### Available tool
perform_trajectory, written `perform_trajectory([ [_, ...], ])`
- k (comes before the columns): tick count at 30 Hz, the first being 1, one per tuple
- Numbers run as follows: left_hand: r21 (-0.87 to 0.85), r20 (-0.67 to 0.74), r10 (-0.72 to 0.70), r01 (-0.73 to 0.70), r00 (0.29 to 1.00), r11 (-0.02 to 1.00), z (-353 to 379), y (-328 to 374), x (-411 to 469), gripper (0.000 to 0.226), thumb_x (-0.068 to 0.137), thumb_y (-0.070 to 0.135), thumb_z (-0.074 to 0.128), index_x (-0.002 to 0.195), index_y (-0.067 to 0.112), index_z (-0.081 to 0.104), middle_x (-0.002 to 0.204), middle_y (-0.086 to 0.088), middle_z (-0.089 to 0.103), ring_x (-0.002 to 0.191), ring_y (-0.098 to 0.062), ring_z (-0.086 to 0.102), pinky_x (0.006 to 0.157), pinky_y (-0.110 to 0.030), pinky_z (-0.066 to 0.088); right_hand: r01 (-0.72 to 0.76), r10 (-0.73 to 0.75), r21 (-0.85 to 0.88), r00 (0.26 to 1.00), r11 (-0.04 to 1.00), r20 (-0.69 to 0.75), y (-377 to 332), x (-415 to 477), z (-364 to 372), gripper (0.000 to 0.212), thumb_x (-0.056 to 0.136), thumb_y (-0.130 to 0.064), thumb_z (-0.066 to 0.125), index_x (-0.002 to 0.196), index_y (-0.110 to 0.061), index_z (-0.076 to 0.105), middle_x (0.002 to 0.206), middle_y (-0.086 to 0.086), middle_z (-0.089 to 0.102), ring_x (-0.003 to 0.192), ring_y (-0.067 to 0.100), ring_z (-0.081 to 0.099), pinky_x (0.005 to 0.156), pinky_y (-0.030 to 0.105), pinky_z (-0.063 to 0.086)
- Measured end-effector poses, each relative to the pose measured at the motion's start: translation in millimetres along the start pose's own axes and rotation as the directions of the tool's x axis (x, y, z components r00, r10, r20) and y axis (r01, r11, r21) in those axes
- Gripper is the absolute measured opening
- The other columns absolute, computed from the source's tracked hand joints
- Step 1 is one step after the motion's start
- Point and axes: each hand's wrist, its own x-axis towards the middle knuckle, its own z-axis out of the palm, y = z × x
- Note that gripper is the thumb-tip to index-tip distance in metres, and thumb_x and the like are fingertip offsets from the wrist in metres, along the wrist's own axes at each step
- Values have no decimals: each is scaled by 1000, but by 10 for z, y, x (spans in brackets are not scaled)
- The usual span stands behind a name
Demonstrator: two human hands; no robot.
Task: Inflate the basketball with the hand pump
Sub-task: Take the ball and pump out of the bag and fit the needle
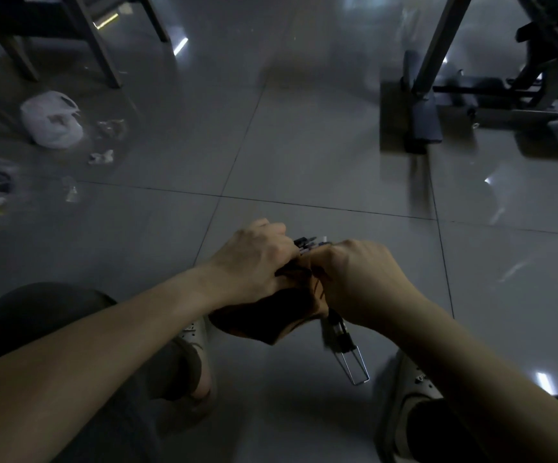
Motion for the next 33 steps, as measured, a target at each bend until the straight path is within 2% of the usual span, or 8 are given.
perform_trajectory([
  [3, -53, 32, -41, 43, 999, 998, 29, 38, -24, 51, 86, 67, 39, 87, 23, 63, 79, 8, 41, 74, -15, 41, 65, -33, 35, -29, 27, 25, 997, 999, 77, 22, 14, -3, 28, 97, -25, 47, 111, -38, 67, 88, -7, 65, 75, 17, 59, 60, 33, 49],
  [9, -147, 143, -2, 24, 990, 989, 73, 5, -65, 49, 80, 69, 47, 86, 23, 63, 79, 12, 38, 74, -14, 41, 67, -30, 29, 1, -7, 46, 990, 999, 139, -16, -14, 127, 19, 95, -21, 53, 101, -27, 70, 85, -6, 66, 74, 16, 61, 66, 33, 54],
  [13, -162, 244, 1, 40, 970, 986, 108, 5, -105, 44, 85, 64, 56, 95, 23, 67, 81, 14, 37, 79, -11, 40, 66, -22, 26, -94, 52, 221, 981, 971, 188, 15, -50, 243, 24, 95, -20, 52, 97, -30, 74, 79, -4, 69, 69, 16, 61, 64, 34, 54],
  [17, -161, 220, -49, 85, 974, 983, 71, 18, -100, 28, 89, 50, 65, 86, 22, 65, 78, 14, 39, 80, -13, 42, 63, -23, 25, -233, 144, 509, 967, 829, 209, 33, -79, 131, 34, 94, -13, 60, 72, -37, 67, 65, 3, 68, 55, 17, 63, 55, 30, 54],
  [21, -207, 186, -49, 88, 981, 974, 33, 39, -125, 28, 89, 47, 65, 72, 30, 51, 74, 11, 42, 75, -15, 44, 66, -29, 28, -302, 160, 643, 949, 704, 271, 125, -137, 44, 15, 97, -12, 59, 90, -9, 72, 79, 8, 74, 66, 18, 72, 65, 37, 62],
  [26, -199, 185, -56, 93, 981, 976, -39, 7, -130, 22, 90, 44, 62, 74, 33, 51, 74, 16, 38, 75, -14, 40, 69, -32, 34, -319, 183, 605, 943, 730, 276, 164, -135, 45, 22, 99, -25, 58, 89, -9, 68, 76, 6, 73, 60, 12, 69, 60, 27, 57],
  [30, -168, 181, -52, 83, 982, 982, -41, -33, -119, 20, 91, 43, 58, 77, 30, 52, 77, 15, 39, 78, -16, 41, 72, -34, 39, -284, 149, 601, 953, 747, 265, 96, -106, 57, 26, 103, -19, 50, 83, -10, 64, 69, 4, 66, 52, 4, 61, 51, 17, 46],
  [33, -156, 199, -61, 93, 978, 983, -15, -17, -122, 18, 92, 41, 57, 84, 25, 55, 84, 7, 43, 81, -17, 43, 71, -33, 35, -300, 151, 623, 948, 723, 281, 89, -87, 94, 32, 104, -15, 46, 75, -12, 59, 64, -3, 55, 48, 3, 50, 52, 21, 40],
])
